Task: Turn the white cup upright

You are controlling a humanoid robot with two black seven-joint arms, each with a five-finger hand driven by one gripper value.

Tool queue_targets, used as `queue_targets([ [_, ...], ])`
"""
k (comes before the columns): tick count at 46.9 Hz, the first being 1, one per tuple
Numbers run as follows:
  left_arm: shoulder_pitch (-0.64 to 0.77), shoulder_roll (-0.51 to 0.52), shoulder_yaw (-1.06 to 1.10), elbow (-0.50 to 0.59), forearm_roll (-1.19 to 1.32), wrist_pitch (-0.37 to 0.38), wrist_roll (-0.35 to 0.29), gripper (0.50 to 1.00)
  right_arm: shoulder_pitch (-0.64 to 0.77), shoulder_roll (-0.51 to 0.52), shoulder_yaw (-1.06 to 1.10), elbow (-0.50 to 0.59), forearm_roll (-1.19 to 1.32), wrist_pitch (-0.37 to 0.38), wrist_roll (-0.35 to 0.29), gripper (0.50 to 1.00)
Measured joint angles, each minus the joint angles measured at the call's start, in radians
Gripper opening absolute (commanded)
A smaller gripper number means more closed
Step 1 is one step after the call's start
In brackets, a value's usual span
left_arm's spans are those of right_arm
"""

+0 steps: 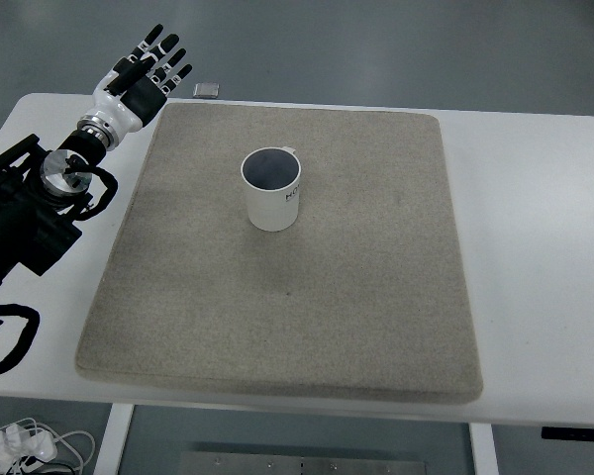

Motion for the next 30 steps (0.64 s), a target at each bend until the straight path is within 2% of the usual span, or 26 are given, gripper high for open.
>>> queue_targets([
  [8, 0.000, -0.034, -0.047, 0.014, -0.003, 0.034, 0.049, 0.999, -0.002, 0.000, -0.002, 0.000, -0.002, -0.001, 0.000, 0.952],
  [19, 0.000, -0.095, -0.161, 0.061, -0.015, 0.080, 0.048, 0.999, -0.001, 0.000, 0.006, 0.000, 0.004, -0.001, 0.000, 0.952],
  [30, 0.000, -0.112, -0.197, 0.072, -0.023, 0.083, 0.037, 0.999, 0.001, 0.000, 0.006, 0.000, 0.004, 0.000, 0.000, 0.952],
])
